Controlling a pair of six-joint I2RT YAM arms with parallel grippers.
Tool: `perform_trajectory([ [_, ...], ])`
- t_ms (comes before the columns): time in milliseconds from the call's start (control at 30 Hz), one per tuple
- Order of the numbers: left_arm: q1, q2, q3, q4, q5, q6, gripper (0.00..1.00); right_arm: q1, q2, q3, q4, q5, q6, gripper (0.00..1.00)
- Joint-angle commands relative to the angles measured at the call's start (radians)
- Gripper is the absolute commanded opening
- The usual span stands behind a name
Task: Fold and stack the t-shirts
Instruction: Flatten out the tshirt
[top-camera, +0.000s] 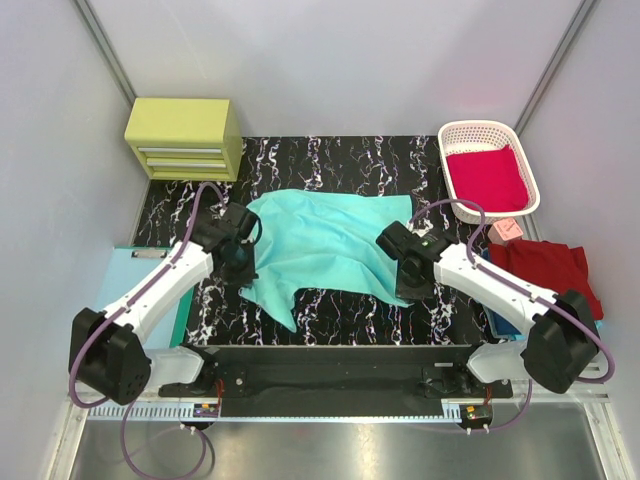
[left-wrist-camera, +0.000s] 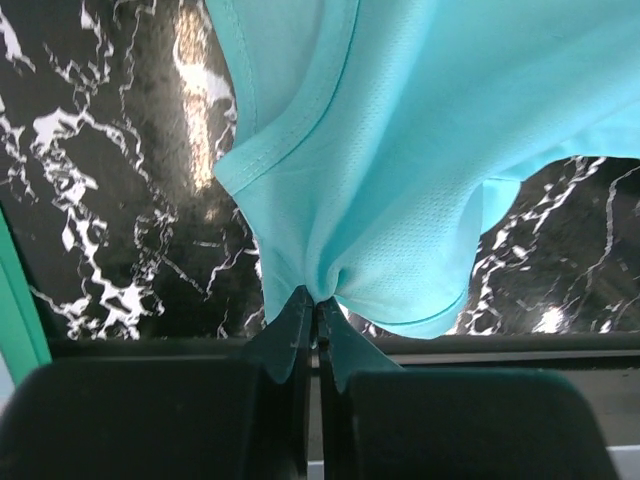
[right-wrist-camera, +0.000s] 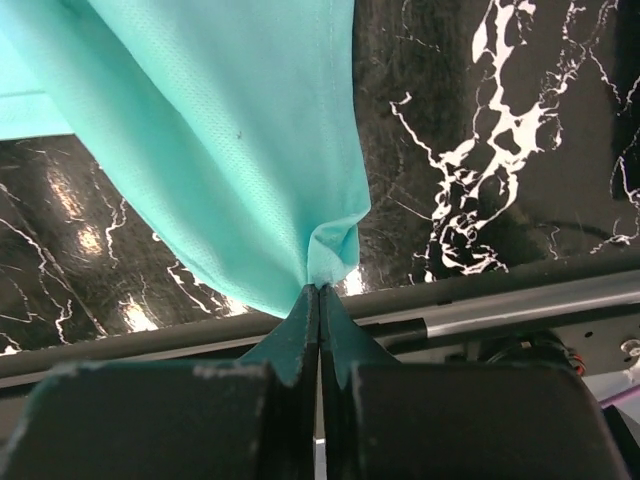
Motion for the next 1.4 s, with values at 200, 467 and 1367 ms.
perform_trajectory([
  [200,-0.001,-0.086,0.205,0.026,-0.13,-0.005,0.61,-0.001,0.018,0.284,0.109,0.112,-0.13,0.71],
  [467,0.07,0.184,0.475,0.179,-0.043,0.049,0.71,-0.232,0.345,0.634,0.259,-0.018,-0.258,0.77],
  [1367,0.101,0.627,0.476,0.437,0.057,0.044,0.58,-0.36,1.002,1.087,0.263,0.028,-0.356,0.68],
])
